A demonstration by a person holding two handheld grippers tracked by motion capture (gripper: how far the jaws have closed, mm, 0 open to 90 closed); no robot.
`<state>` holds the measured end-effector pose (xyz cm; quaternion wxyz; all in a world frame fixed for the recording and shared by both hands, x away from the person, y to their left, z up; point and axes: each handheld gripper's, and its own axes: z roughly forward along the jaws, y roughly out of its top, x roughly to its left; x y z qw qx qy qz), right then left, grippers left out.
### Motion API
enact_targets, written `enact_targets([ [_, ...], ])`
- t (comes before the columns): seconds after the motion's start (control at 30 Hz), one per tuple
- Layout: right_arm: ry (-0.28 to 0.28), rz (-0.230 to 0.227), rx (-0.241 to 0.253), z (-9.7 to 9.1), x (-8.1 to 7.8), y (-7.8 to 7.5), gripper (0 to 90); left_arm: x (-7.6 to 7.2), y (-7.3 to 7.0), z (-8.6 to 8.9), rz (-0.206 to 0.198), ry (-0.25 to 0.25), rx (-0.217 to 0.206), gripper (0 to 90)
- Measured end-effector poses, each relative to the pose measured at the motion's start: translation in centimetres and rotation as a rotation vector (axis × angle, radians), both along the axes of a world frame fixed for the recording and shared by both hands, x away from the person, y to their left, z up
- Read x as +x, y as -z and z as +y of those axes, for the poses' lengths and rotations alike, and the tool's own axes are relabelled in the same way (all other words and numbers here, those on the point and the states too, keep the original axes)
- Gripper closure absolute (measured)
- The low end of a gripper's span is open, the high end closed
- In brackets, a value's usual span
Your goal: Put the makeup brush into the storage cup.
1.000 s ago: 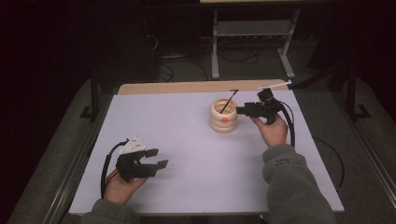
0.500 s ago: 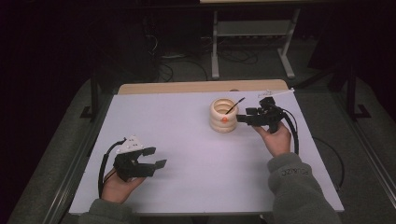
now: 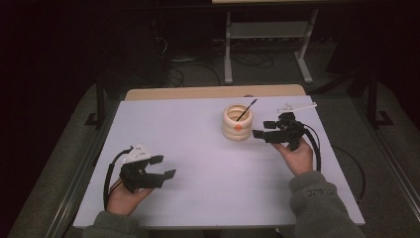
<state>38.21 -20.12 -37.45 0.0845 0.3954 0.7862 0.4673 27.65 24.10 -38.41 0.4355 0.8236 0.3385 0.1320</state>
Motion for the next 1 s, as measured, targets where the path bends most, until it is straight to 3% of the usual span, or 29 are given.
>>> enact_targets([
  [0.47, -0.032, -0.014, -0.009, 0.1, -1.9, 0.6, 28.4, 0.0, 0.1, 0.1, -0.001, -0.004, 0.0, 29.4],
  [0.73, -0.04, 0.0, -0.002, -0.1, -2.9, 1.0, 26.5, 0.0, 0.2, 0.2, -0.002, -0.001, 0.005, 28.9],
  [0.9, -0.048, -0.019, 0.001, -0.3, -3.5, 1.4, 26.3, -0.1, 0.2, 0.1, 0.005, -0.005, 0.005, 28.4],
  [1.0, -0.044, 0.001, 0.005, -0.4, -3.9, 1.6, 24.9, -0.1, 0.2, 0.1, 0.009, -0.004, -0.001, 28.2],
])
